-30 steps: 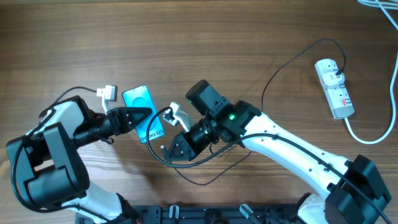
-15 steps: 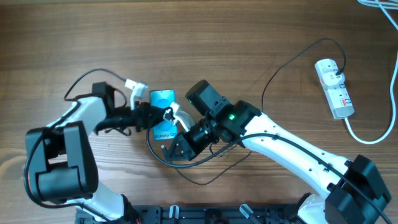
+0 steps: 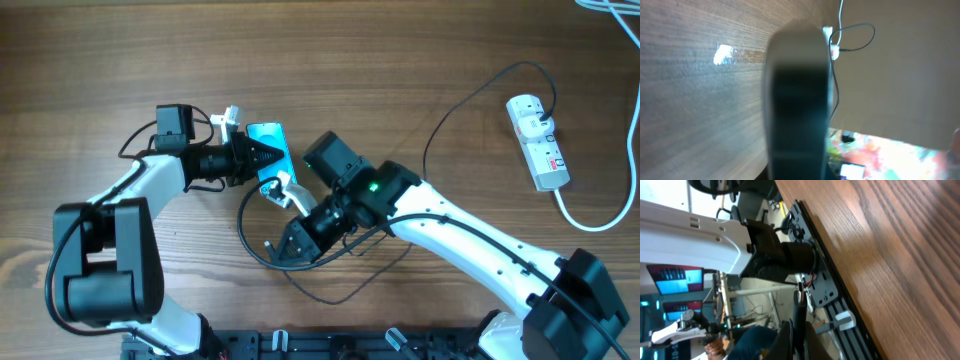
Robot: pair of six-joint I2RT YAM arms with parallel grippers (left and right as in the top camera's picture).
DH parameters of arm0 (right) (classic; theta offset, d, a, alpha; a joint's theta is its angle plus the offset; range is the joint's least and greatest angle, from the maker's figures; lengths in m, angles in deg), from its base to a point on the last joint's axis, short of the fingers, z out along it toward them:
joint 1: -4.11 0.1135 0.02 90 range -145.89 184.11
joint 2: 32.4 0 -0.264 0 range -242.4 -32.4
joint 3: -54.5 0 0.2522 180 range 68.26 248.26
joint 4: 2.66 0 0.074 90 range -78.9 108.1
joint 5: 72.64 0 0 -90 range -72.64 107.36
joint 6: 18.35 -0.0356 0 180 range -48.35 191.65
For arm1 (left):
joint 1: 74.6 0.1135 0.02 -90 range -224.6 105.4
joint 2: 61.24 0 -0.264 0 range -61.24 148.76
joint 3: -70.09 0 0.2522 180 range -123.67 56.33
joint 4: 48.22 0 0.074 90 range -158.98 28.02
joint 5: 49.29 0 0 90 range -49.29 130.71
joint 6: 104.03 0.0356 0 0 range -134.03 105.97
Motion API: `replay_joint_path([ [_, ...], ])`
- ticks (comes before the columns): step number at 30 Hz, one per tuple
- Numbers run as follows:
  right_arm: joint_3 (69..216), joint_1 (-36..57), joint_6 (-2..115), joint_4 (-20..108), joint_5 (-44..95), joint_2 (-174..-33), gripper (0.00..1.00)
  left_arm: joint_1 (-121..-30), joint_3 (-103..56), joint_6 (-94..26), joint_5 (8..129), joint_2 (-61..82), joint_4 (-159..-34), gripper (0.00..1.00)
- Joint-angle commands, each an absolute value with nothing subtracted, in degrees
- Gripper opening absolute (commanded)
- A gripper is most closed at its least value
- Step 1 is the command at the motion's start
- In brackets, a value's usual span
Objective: Plug charger to phone and switch on socket
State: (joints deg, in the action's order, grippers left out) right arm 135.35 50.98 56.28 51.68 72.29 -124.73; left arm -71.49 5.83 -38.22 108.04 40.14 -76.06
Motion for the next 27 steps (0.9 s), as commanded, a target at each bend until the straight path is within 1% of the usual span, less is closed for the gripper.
replay_joint_path([
  [1,135.3,49.3,60.7,54.8,74.8,-122.1,0.04,-71.2,7.6,-48.0,107.1,32.3,-75.8,0.04],
  [5,135.3,49.2,61.2,56.9,74.0,-118.9,0.04,-71.6,11.2,-51.3,102.5,21.0,-75.6,0.04],
  [9,135.3,49.2,62.9,59.8,73.9,-115.3,0.04,-74.0,13.6,-55.9,99.5,10.5,-75.7,0.04],
  [13,135.3,49.2,64.0,61.4,73.7,-112.2,0.04,-76.2,13.8,-61.1,97.0,2.8,-75.6,0.04],
  [16,135.3,49.2,63.9,60.2,72.4,-112.0,0.04,-76.8,13.8,-62.3,97.0,0.5,-75.7,0.04],
  [20,135.3,48.7,64.0,60.0,72.9,-112.1,0.04,-76.7,13.8,-61.6,102.5,0.1,-75.0,0.04],
  [25,135.3,44.8,63.9,59.1,79.8,-111.9,0.04,-75.9,13.8,-60.8,108.6,0.1,-70.2,0.04],
  [27,135.3,42.7,62.2,57.6,80.2,-111.9,0.04,-75.2,13.8,-61.0,110.4,0.1,-69.4,0.04],
])
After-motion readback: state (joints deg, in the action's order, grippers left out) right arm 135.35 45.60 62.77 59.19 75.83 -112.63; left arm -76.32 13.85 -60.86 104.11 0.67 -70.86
